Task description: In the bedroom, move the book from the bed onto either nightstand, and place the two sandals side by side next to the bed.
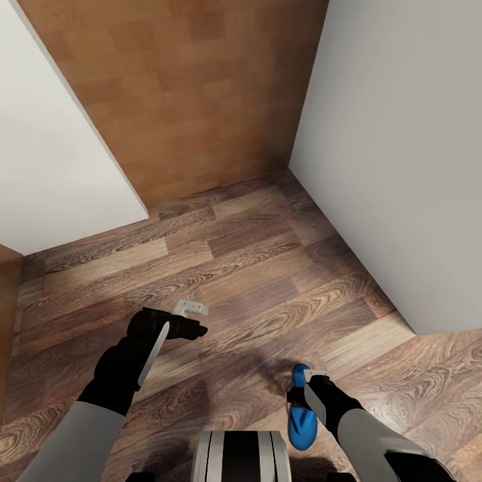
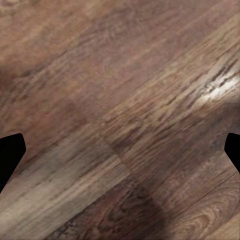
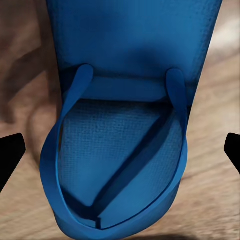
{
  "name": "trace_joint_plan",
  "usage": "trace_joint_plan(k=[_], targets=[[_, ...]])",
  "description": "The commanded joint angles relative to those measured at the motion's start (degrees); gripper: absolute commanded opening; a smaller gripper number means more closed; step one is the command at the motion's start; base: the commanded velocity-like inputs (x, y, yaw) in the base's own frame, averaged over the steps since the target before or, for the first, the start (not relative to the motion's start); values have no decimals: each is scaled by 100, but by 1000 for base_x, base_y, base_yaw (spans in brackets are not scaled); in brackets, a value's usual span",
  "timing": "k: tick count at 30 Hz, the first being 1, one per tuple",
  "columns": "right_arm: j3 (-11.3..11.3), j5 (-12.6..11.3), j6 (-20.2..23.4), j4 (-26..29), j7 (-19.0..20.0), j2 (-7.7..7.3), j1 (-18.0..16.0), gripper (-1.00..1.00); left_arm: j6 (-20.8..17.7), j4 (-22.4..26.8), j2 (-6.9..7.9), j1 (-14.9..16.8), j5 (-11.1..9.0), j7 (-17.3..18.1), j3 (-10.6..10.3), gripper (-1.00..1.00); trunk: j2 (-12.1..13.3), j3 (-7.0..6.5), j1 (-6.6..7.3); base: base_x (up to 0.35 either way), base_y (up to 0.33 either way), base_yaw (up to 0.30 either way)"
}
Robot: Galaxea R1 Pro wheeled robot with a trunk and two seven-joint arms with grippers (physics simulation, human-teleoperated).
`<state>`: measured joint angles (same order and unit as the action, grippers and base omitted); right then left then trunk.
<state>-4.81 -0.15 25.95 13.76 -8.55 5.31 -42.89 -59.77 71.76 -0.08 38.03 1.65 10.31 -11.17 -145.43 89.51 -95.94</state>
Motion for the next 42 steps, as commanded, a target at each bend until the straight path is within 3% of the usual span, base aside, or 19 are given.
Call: trace_joint_plan(k=[1, 22, 29, 42], targets=[[-46, -3, 24, 12, -21, 6, 0, 100, -23, 4, 0, 2, 20, 24, 1, 100, -1, 3, 1, 0, 0, 0], [-46, -3, 24, 6, -24, 6, 0, 100, -23, 4, 0, 1, 20, 24, 1, 100, -1, 3, 1, 0, 0, 0], [-46, -3, 24, 4, -22, 6, 0, 100, -23, 4, 0, 0, 20, 30, 1, 100, -11, 158, -17, 0, 0, 0], [-45, -4, 24, 4, -24, 9, 0, 100, -23, 4, -1, 0, 20, 34, 1, 100, -11, 158, -17, 0, 0, 0]])
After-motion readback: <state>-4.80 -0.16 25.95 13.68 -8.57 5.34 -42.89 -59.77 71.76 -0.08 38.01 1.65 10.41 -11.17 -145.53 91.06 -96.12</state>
